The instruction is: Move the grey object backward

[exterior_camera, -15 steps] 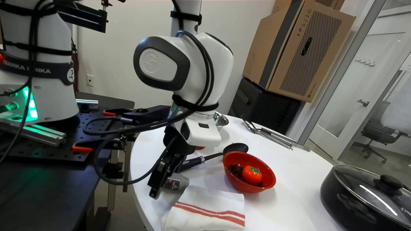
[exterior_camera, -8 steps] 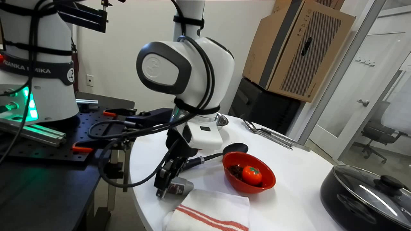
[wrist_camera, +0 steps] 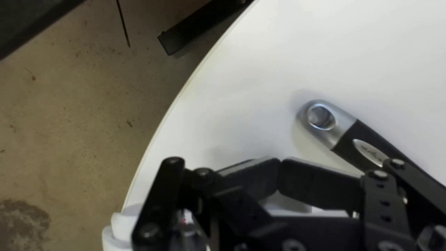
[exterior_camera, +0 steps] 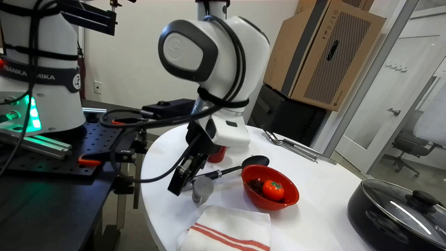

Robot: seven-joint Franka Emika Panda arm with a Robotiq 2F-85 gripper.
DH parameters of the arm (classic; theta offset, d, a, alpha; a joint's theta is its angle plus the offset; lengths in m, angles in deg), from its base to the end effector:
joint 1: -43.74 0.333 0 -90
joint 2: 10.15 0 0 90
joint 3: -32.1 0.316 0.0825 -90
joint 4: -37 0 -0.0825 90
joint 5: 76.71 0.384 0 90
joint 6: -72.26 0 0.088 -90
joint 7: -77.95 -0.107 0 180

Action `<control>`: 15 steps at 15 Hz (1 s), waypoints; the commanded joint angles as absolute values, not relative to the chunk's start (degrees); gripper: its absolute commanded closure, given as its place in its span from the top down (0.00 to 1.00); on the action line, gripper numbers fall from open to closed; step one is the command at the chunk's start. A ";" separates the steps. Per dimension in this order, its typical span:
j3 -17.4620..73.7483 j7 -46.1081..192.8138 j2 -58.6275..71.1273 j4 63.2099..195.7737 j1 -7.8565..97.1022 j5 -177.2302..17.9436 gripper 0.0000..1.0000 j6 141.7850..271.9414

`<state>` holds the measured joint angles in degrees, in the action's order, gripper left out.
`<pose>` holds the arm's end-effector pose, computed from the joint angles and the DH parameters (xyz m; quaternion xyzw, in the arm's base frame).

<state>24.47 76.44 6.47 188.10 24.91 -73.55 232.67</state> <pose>0.3599 -0.1878 0.1384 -0.9621 0.2653 0.0630 0.0021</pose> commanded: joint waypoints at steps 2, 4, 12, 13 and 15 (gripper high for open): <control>24.43 82.52 -7.43 189.05 24.92 -65.58 0.00 218.24; 23.21 82.35 -10.13 188.35 26.26 -64.67 0.00 214.82; 21.14 79.18 -10.40 187.33 28.50 -65.59 0.56 215.87; 21.10 79.23 -9.99 187.22 28.71 -64.85 0.62 216.35; 21.20 79.67 -9.01 187.03 29.25 -63.41 0.77 217.40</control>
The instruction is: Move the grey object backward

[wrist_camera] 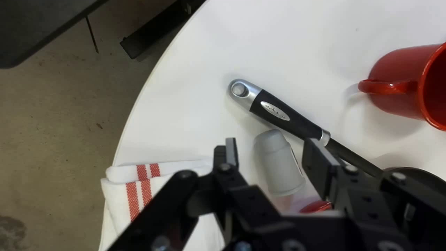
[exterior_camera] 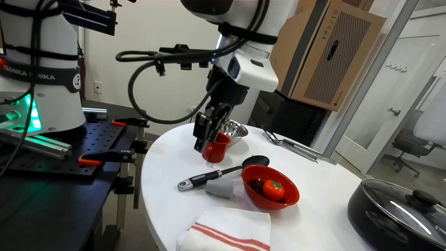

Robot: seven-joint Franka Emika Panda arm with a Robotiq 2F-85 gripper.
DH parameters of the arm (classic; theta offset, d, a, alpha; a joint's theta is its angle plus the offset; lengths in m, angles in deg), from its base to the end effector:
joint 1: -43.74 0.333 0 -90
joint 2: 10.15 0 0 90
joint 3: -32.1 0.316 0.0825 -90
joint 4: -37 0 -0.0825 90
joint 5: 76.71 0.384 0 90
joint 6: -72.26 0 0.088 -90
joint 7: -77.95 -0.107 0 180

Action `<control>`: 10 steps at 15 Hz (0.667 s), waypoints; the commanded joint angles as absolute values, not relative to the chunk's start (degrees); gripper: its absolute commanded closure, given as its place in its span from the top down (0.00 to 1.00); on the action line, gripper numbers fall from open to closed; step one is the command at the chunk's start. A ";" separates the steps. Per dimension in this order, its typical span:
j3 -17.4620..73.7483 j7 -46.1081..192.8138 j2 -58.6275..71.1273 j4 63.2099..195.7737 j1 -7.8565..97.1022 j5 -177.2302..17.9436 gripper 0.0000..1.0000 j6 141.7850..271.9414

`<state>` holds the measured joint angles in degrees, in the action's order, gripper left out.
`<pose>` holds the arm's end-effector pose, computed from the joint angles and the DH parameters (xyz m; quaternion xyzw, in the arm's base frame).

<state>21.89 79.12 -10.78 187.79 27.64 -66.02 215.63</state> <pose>0.3727 -0.1855 0.2411 -0.9531 0.2923 0.0451 0.0646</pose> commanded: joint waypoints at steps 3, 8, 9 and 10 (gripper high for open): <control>21.78 79.40 -5.59 186.29 30.26 -62.09 0.98 222.98; 22.82 77.79 3.01 182.67 31.02 -61.99 1.00 229.63; 23.11 77.41 4.65 181.92 31.02 -62.02 1.00 230.57; 23.38 76.98 6.17 181.25 31.00 -62.22 1.00 231.35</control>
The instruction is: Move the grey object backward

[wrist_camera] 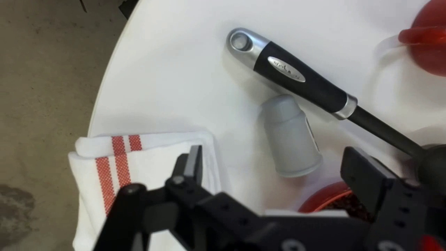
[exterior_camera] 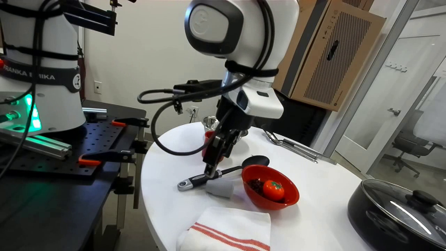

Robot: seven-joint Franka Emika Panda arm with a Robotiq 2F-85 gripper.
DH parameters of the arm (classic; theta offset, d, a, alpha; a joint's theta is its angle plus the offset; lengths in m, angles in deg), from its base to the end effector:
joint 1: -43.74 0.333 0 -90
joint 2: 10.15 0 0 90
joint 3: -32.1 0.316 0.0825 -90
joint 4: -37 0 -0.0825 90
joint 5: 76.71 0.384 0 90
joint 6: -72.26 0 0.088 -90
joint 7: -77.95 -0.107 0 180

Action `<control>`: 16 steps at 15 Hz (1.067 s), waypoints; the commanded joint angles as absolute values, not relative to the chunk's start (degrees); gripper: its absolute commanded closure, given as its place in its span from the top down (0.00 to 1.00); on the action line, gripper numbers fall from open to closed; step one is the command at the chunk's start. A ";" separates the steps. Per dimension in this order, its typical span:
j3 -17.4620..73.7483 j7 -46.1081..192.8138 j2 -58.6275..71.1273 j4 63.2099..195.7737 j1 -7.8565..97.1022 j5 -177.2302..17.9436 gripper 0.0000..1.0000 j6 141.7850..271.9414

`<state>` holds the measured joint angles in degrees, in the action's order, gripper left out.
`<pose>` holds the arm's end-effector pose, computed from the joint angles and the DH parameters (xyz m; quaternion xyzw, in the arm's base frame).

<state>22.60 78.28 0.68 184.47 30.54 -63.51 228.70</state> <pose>0.4041 -0.1818 0.1929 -0.9548 0.2956 0.0072 0.0310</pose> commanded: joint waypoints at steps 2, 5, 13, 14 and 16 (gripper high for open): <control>24.34 76.82 8.91 180.04 30.67 -61.86 1.00 233.41; 26.14 76.63 12.37 178.29 30.01 -61.14 1.00 236.63; 28.40 75.93 18.38 176.39 29.48 -62.28 0.99 243.60; 28.48 75.84 18.77 176.33 29.42 -62.37 0.99 244.06; 28.55 75.79 19.14 176.55 29.24 -62.56 0.98 244.80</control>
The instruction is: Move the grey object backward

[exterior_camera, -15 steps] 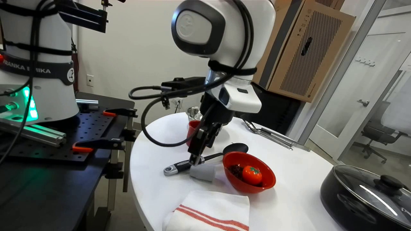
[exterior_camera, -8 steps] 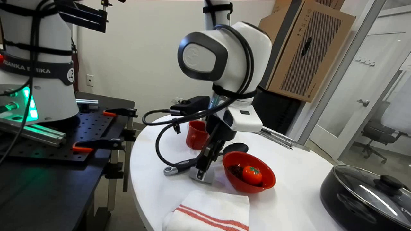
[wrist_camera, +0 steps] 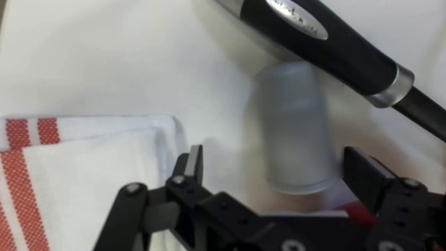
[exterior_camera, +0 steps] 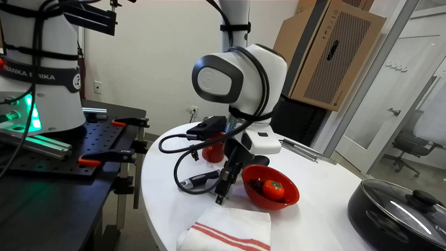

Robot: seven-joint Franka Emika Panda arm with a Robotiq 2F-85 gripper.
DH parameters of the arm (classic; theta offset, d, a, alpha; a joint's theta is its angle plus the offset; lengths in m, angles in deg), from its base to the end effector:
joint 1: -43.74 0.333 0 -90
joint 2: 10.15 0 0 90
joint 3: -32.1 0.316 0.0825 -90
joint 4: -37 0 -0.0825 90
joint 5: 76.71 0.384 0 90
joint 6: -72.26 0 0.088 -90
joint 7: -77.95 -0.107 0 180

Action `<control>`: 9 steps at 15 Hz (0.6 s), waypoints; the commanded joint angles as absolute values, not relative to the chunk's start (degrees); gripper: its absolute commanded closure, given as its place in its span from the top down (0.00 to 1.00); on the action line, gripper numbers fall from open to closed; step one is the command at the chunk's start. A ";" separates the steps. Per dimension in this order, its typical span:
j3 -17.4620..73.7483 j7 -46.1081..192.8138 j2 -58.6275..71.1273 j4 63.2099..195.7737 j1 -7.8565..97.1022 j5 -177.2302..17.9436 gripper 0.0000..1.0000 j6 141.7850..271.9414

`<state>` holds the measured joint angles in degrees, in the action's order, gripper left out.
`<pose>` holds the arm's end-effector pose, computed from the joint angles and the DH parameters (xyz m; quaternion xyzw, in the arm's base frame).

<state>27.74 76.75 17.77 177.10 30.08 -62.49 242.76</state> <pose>0.4427 -0.1657 0.1129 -0.9594 0.2809 -0.0248 0.0020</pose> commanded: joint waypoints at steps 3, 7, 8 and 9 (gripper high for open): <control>29.20 76.26 18.49 177.44 28.19 -62.50 0.99 244.86; 30.26 76.66 17.80 177.88 26.75 -62.16 0.88 244.87; 30.55 76.68 17.65 177.93 26.42 -62.05 0.75 244.69; 30.65 76.51 17.39 178.01 26.28 -62.01 0.68 244.10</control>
<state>29.30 76.74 18.47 177.13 27.64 -62.50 243.55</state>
